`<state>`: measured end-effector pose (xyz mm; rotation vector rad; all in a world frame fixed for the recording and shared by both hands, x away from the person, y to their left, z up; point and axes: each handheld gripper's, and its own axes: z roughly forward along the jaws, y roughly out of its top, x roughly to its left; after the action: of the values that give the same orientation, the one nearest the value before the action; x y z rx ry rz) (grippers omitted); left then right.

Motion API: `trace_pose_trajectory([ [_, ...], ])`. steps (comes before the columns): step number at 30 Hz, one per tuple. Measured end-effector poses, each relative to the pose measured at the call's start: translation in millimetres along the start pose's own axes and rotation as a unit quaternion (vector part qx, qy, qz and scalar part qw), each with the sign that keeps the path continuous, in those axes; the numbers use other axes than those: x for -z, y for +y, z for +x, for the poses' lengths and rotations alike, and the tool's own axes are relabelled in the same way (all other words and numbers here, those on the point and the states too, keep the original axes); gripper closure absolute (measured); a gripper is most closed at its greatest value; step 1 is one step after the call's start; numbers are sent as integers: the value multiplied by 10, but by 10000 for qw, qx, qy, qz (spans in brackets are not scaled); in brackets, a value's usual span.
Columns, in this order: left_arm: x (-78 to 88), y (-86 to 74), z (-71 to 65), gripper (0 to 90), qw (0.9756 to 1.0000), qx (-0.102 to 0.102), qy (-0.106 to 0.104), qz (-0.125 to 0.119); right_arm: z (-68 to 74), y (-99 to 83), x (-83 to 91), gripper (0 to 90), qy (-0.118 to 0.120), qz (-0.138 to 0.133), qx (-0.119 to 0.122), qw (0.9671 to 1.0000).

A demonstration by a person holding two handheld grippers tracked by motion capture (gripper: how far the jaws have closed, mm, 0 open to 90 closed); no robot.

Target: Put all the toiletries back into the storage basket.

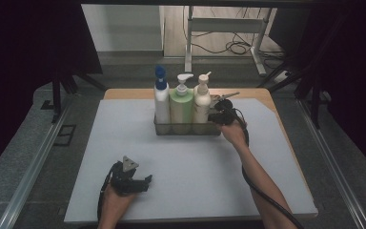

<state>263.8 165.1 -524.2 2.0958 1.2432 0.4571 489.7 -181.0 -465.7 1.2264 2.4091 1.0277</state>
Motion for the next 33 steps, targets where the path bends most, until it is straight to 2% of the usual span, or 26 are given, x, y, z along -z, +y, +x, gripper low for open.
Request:
trace_pose_trajectory([
  [15,1,1,0,123,10000,-7,5,12,85,20,30,891,-89,-13,47,9999],
  [33,0,1,0,123,10000,-9,6,7,109,-15,58,897,-10,87,104,9999],
])
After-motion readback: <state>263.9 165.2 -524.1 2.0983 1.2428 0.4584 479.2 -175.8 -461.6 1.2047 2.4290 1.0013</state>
